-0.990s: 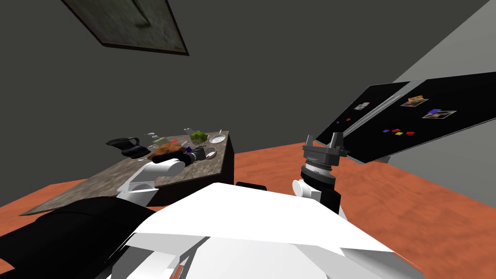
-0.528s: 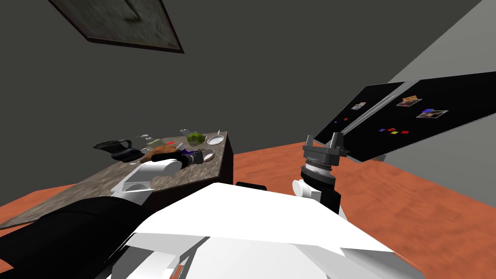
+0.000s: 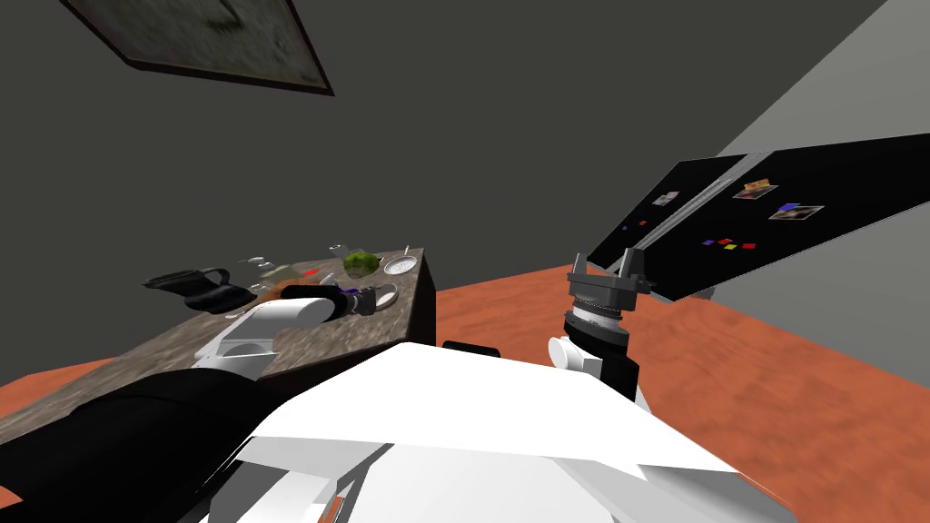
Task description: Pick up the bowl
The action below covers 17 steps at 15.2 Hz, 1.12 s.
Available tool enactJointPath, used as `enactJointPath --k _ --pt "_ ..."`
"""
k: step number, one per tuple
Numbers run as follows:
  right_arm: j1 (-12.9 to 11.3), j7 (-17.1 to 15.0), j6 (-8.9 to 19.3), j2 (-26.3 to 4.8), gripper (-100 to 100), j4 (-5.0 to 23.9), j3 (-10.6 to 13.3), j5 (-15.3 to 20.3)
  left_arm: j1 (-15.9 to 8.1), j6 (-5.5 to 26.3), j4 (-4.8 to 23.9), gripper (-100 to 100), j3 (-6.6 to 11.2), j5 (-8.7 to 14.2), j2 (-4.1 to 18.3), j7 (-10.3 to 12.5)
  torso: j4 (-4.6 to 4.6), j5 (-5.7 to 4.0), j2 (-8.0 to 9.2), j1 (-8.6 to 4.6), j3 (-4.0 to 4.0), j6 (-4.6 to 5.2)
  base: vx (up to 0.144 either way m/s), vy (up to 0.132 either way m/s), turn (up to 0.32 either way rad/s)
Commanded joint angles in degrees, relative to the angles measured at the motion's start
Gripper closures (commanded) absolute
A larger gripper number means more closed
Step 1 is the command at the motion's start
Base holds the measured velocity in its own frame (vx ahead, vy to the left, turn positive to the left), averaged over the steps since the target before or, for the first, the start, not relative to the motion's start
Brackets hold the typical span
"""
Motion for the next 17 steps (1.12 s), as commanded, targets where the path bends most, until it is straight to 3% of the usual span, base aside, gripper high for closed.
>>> enactJointPath --k 1,17 --pt "0.0 0.0 0.0 0.0 0 0.0 0.0 0.0 0.4 2.9 0.3 -100 0.27 0.8 0.5 0.5 0.0 0.0 0.0 0.0 0.0 0.0 0.061 0.011 -0.058" --pt "0.0 0.0 0.0 0.0 0 0.0 0.0 0.0 2.3 21.3 5.7 -100 2.51 8.6 5.7 1.7 0.0 0.01 0.0 0.02 -0.01 -0.01 0.05 0.014 -0.036"
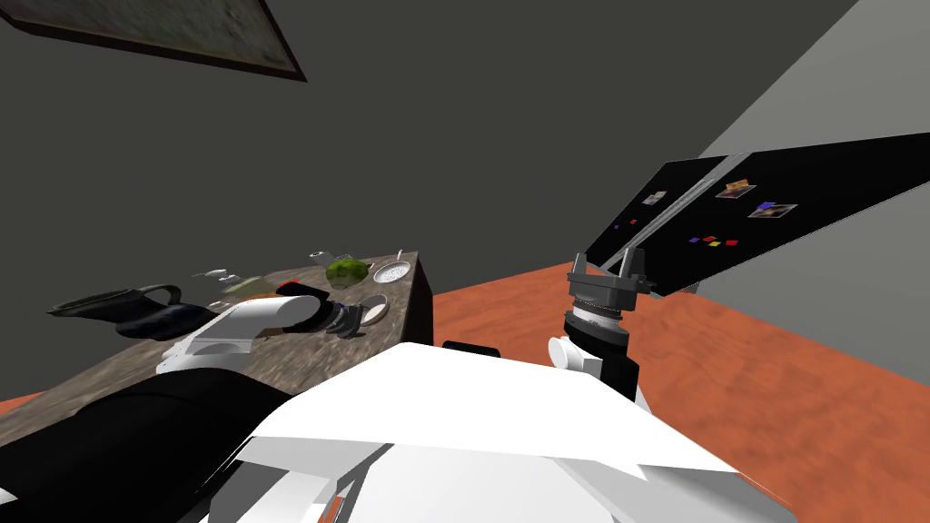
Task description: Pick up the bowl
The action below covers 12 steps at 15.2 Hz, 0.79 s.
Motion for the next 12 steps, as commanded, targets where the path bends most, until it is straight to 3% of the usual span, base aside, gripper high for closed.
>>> enactJointPath --k 1,3,4,7,8,9,12 --pt "0.0 0.0 0.0 0.0 0 0.0 0.0 0.0 0.3 2.7 0.9 -100 0.01 0.9 0.7 0.1 0.0 0.0 0.0 0.0 0.0 0.0 0.047 0.028 -0.04" --pt "0.0 0.0 0.0 0.0 0 0.0 0.0 0.0 0.4 3.9 1.3 -100 0.11 1.4 1.0 0.1 0.0 0.01 0.0 0.01 0.0 0.0 0.043 0.025 -0.034" --pt "0.0 0.0 0.0 0.0 0 0.0 0.0 0.0 0.1 3.1 1.2 -100 -0.11 1.1 0.9 0.2 0.01 0.01 0.03 0.0 0.01 -0.01 0.021 0.015 -0.009" --pt "0.0 0.0 0.0 0.0 0 0.0 0.0 0.0 -0.7 0.5 4.4 -100 -2.34 -1.2 -0.6 -1.4 0.04 0.0 0.19 -0.11 0.1 0.01 -0.01 -0.008 -0.07" --pt "0.0 0.0 0.0 0.0 0 0.0 0.0 0.0 -0.7 1.5 3.5 -100 -1.85 -0.6 -0.1 -0.7 0.05 -0.01 0.24 -0.15 0.13 0.01 -0.013 -0.01 -0.024" --pt "0.0 0.0 0.0 0.0 0 0.0 0.0 0.0 -0.7 1.2 3.7 100 -2.01 -0.8 -0.2 -0.9 0.06 -0.03 0.25 -0.15 0.15 -0.01 0.0 0.0 0.0" --pt "0.0 0.0 0.0 0.0 0 0.0 0.0 0.0 -0.7 1.2 3.7 100 -2.01 -0.8 -0.3 -0.8 0.06 -0.01 0.2 -0.1 0.12 0.03 -0.001 -0.001 0.005"
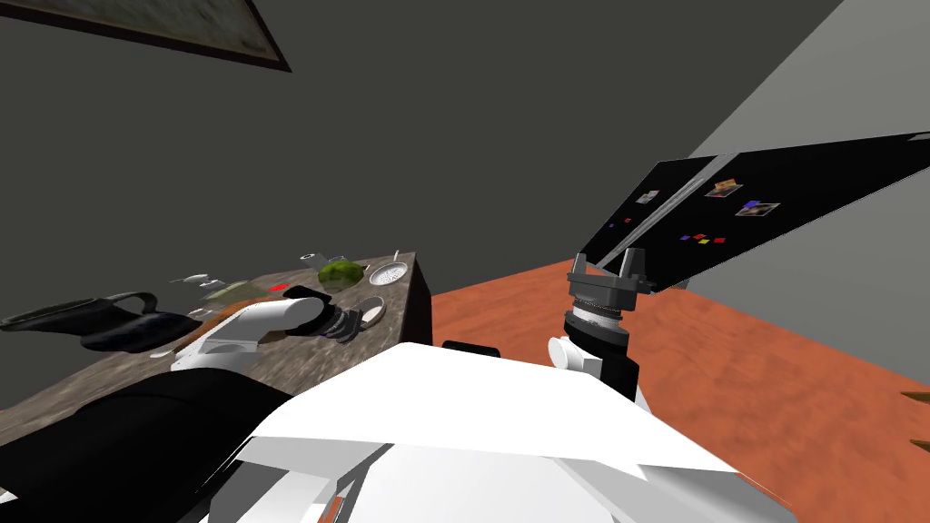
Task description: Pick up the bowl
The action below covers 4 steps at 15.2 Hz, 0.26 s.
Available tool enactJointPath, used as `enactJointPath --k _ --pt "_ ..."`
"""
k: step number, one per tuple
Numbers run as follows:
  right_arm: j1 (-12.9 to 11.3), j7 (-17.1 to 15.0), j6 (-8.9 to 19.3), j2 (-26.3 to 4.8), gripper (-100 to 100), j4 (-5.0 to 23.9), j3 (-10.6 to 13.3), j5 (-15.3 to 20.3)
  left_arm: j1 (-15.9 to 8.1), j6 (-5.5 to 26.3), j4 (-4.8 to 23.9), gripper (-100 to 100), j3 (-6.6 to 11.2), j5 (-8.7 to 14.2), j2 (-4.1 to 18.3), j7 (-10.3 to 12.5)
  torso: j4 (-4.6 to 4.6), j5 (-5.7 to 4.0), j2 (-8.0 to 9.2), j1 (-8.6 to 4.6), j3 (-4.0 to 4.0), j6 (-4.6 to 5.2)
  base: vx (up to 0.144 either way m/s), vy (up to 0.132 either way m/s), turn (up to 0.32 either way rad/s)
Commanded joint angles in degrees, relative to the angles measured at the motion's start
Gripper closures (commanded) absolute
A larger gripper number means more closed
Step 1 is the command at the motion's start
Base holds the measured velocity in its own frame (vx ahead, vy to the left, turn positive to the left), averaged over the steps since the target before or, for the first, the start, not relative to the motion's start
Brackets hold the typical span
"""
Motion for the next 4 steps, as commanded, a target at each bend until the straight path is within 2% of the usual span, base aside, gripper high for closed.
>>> enactJointPath --k 1,2,3,4 --pt "0.0 0.0 0.0 0.0 0 0.0 0.0 0.0 0.0 0.0 0.0 100 0.0 0.0 0.0 0.0 0.0 0.0 0.0 0.0 0.0 0.0 0.0 0.0 0.0" --pt "0.0 0.0 0.0 0.0 0 0.0 0.0 0.0 0.6 1.5 -1.9 100 1.4 1.3 0.8 0.7 0.0 -0.01 0.0 0.0 0.0 0.0 0.007 0.005 0.069" --pt "0.0 0.0 0.0 0.0 0 0.0 0.0 0.0 0.7 1.8 -2.2 100 1.65 1.6 1.0 0.9 0.01 -0.05 0.0 0.0 0.01 -0.04 0.016 0.011 0.094" --pt "0.0 0.0 0.0 0.0 0 0.0 0.0 0.0 0.6 1.0 -1.4 100 1.01 1.0 0.5 0.4 0.02 -0.06 -0.01 0.0 0.01 -0.03 0.011 0.008 0.032"
